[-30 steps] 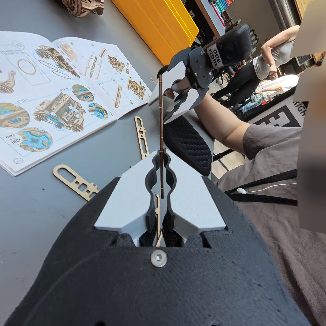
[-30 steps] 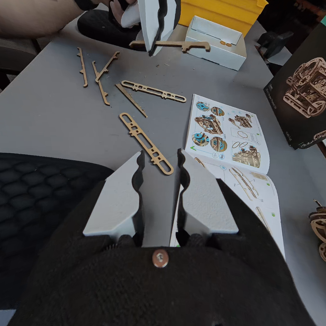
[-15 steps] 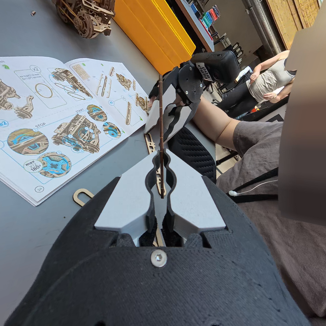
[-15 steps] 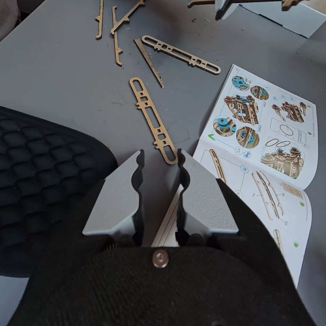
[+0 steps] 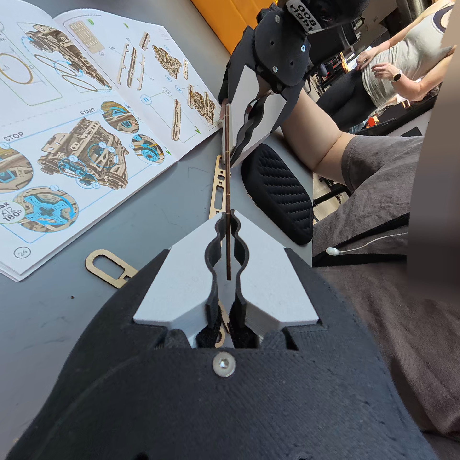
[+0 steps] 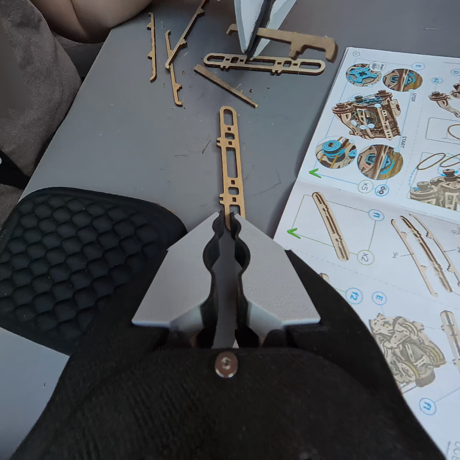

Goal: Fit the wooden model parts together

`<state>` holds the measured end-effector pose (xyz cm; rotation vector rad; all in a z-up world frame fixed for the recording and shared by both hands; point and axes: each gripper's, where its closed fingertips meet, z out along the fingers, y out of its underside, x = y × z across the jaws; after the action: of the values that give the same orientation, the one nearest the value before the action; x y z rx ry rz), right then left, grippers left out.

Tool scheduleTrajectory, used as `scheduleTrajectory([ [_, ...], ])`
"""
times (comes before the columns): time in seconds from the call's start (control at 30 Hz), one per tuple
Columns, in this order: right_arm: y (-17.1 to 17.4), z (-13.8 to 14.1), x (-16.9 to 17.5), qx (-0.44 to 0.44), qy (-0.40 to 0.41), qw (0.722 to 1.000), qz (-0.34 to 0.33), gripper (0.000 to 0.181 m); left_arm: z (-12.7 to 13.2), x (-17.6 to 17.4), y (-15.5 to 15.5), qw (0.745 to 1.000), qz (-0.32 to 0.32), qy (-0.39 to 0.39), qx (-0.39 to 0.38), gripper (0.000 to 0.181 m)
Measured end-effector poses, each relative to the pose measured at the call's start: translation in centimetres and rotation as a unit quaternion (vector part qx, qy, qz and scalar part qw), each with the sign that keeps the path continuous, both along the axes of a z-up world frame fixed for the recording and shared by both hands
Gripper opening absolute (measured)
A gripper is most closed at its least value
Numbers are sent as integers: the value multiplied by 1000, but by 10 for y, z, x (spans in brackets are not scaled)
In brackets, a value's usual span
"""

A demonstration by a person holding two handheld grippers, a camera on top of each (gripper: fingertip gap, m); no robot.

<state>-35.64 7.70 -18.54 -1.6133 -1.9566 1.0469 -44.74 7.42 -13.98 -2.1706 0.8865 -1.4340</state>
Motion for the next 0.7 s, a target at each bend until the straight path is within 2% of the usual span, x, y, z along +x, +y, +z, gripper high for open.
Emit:
scheduleTrajectory([
  [0.2,-8,11,-2,-33,30,999,8,1,-3,-8,7,1000,19,1,-6,0],
  [0.4,-24,26,-2,-153,34,987,25,1,-2,-13,10,999,27,-14,-27,0],
  [0.47,-23,27,-5,-191,27,981,8,1,-2,-12,8,999,21,-19,-34,0],
  [0.57,-17,21,-8,-265,-14,963,-41,1,-4,-9,5,999,12,-16,-37,0],
  [0.7,-16,23,-11,-400,-45,911,-89,0,-6,-6,2,999,4,-18,-51,0],
])
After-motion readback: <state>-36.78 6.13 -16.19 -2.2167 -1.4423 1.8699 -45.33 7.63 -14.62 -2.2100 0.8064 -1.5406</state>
